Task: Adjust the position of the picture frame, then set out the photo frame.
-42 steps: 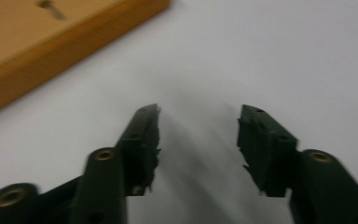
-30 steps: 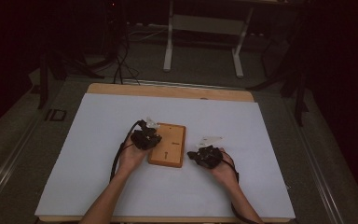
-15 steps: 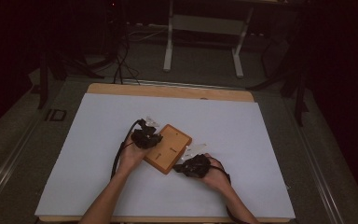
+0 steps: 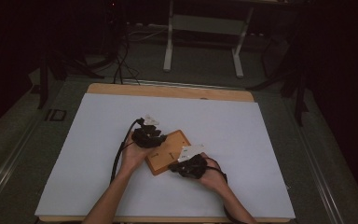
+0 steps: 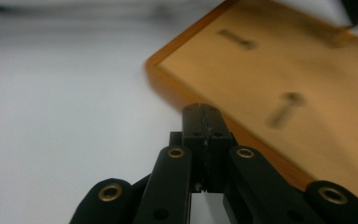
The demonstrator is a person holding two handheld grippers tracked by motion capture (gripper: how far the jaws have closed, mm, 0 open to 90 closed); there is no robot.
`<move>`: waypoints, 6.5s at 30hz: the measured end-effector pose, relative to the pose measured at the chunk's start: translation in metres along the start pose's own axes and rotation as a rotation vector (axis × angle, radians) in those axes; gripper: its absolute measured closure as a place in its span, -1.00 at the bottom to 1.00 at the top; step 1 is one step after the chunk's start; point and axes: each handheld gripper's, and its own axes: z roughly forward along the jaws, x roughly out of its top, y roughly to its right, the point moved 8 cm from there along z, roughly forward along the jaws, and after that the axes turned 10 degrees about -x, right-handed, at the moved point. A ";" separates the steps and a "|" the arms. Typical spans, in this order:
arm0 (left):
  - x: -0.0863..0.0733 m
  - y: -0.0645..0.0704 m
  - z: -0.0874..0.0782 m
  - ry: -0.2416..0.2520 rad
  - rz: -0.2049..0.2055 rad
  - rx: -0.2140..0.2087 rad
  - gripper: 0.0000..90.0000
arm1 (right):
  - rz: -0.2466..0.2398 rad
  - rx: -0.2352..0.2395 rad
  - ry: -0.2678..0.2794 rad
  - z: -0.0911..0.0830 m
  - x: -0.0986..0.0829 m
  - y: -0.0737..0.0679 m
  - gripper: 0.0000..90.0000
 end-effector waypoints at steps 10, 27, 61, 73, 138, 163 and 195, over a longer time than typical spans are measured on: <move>-0.026 -0.004 -0.044 0.076 -0.063 0.078 0.23 | 0.181 -0.264 0.077 -0.033 -0.008 0.070 0.97; -0.082 -0.011 -0.045 -0.122 -0.098 0.143 0.99 | 0.297 -0.369 -0.008 -0.020 -0.041 0.098 0.99; -0.056 -0.033 -0.016 -0.087 -0.051 0.099 1.00 | 0.286 -0.279 -0.039 -0.034 -0.054 0.075 1.00; -0.051 -0.036 -0.011 -0.075 -0.059 0.098 1.00 | 0.300 -0.248 -0.032 -0.037 -0.054 0.068 1.00; -0.026 -0.003 -0.016 0.014 0.052 -0.046 0.51 | 0.267 -0.242 -0.020 -0.043 -0.051 0.063 0.64; 0.011 0.015 0.030 -0.045 0.143 -0.136 0.64 | 0.260 -0.234 -0.007 -0.045 -0.049 0.064 0.55; 0.014 0.009 0.042 -0.047 0.109 -0.232 0.86 | 0.256 -0.229 0.006 -0.047 -0.047 0.064 0.43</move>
